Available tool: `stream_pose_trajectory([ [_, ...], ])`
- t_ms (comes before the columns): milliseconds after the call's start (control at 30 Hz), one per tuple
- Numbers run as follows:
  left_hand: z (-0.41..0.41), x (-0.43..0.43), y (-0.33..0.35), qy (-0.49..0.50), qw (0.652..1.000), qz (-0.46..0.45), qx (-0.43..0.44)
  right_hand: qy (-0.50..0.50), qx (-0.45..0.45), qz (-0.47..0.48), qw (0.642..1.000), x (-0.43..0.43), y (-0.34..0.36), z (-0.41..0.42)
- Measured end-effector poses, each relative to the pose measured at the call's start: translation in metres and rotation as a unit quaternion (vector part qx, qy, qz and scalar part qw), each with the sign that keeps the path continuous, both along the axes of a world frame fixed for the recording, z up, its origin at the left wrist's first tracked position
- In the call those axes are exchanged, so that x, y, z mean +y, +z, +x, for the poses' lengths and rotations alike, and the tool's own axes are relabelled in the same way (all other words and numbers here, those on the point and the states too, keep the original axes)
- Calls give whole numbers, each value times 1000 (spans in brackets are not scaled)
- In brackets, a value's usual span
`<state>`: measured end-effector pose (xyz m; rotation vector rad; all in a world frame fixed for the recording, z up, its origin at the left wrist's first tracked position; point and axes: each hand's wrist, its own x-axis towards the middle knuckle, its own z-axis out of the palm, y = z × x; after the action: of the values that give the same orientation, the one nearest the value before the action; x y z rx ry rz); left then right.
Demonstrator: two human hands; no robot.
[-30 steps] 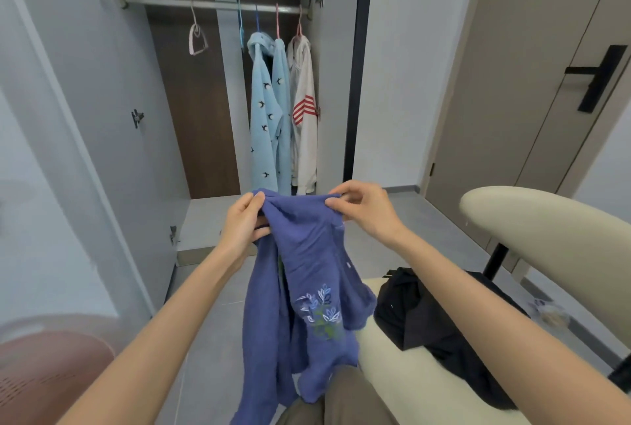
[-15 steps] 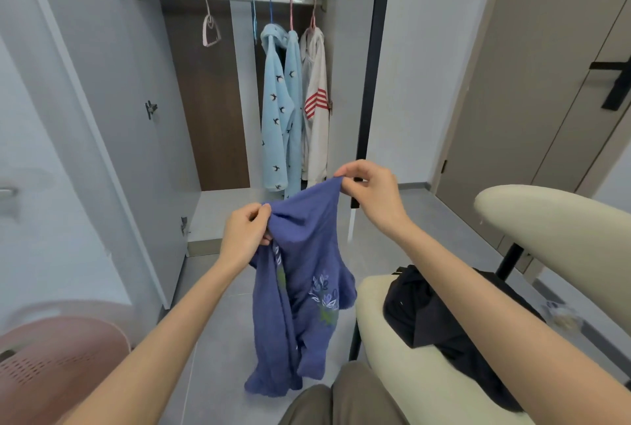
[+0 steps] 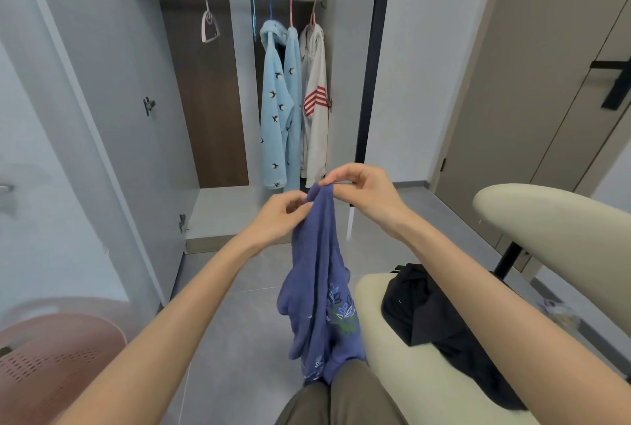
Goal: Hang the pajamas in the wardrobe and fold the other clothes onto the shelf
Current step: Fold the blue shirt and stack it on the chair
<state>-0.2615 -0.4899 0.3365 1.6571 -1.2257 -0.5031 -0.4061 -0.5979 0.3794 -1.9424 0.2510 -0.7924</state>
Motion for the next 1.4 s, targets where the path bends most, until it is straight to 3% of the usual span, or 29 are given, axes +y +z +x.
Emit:
stream_pose_trajectory([
  [167,5,-5,2,103,987,-72,-101,1,-30,34,999,-3,-9,-4],
  [267,7,-4,10,127,980,-127,-82,-34,-26,85,996,0,-23,-2],
  [333,6,-1,16,93,984,-139,-61,-39,41,60,997,1,-35,-2],
  [467,-3,3,28,47,988,-139,-51,63,197,3,978,8,-61,-1],
  [633,-7,8,35,31,988,-152,24,36,272,-148,950,13,-85,8],
  [833,6,14,43,131,958,-246,63,29,423,-199,884,0,-113,8],
  [967,29,19,35,216,945,-241,44,16,461,-168,871,-12,-125,0],
  [1067,48,24,21,283,930,-229,46,-53,448,-175,875,-25,-127,-3],
  [1233,74,36,-9,392,907,-149,50,-150,330,-171,916,-37,-100,-3],
  [1400,90,56,-38,488,871,-20,-51,-147,204,-173,952,-33,-55,2],
])
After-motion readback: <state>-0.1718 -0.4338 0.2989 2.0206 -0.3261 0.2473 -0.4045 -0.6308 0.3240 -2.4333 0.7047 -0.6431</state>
